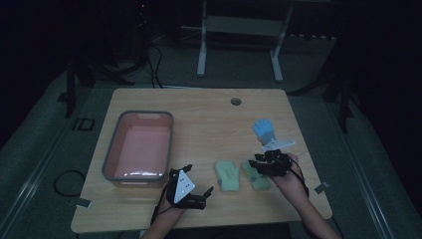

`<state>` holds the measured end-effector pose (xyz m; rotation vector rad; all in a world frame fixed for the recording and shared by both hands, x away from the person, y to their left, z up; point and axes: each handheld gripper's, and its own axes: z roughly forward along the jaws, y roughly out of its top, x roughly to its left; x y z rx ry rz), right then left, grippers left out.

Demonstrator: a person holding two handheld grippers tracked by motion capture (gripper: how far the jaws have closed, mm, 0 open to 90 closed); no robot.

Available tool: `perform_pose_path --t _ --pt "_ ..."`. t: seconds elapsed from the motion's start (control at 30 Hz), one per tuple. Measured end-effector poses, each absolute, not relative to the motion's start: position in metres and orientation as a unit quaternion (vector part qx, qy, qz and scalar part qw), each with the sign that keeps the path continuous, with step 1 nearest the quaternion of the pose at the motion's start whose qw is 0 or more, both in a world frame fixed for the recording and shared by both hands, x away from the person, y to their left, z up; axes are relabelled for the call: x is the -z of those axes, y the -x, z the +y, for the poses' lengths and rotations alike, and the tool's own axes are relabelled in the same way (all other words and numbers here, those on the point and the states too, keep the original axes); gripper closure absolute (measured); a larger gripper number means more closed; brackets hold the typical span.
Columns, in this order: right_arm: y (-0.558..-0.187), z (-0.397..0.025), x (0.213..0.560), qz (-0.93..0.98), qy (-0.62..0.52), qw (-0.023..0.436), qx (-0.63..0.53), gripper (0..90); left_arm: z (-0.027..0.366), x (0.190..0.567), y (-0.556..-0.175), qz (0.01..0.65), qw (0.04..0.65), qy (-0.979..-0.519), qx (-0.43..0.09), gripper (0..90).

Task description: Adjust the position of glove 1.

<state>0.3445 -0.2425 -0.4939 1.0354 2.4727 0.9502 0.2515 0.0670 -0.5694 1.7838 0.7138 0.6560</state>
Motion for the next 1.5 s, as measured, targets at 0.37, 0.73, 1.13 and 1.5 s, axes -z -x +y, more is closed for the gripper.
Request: perform_pose_path --t 0.37,0.73,1.13,1.5 --pt "-0.333 -0.265 0.533 0.870 -0.360 0.135 -0.307 60.2 0.067 0.569 -0.251 0.296 0.525 -0.749 -0.277 1.2" --pt "-0.325 -0.264 0.547 0.857 -0.373 0.169 -0.312 66.2 0.067 0.569 -0.252 0.299 0.525 -0.751 -0.267 1.2" --pt "-0.323 -0.258 0.534 0.825 -0.441 0.175 -0.306 84.4 0.066 0.569 -0.252 0.299 0.523 -0.752 -0.269 1.2" --pt "-0.306 -0.242 0.480 0.791 -0.465 0.187 -0.350 84.7 0.066 0.569 -0.252 0.301 0.525 -0.753 -0.260 1.2"
